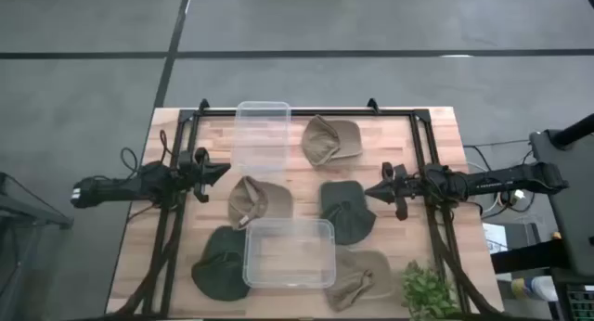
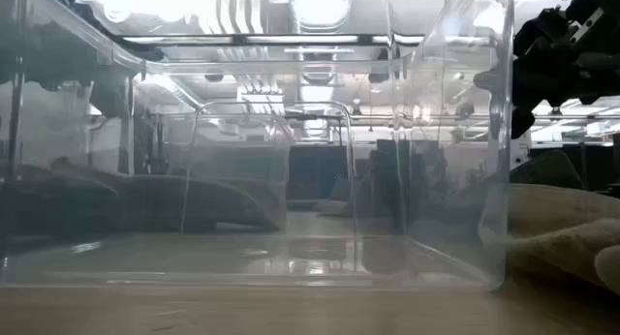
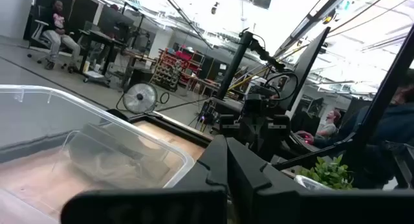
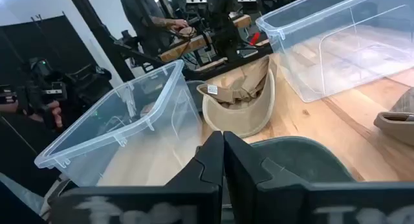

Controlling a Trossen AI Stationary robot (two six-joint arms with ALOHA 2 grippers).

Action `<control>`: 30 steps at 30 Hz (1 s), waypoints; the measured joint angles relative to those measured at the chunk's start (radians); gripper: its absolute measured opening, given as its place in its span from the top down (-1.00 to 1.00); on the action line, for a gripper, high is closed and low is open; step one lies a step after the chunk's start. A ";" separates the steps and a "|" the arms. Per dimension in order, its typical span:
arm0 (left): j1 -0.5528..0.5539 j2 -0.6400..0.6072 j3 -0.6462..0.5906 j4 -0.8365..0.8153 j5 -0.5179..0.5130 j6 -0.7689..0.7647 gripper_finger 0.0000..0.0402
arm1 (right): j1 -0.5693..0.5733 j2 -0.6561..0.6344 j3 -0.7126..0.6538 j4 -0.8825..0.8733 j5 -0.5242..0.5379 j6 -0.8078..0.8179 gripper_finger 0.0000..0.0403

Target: Pick & Place hat

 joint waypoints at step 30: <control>0.000 0.000 0.008 0.045 -0.003 -0.343 1.00 | -0.001 0.000 0.015 0.266 0.289 0.859 0.94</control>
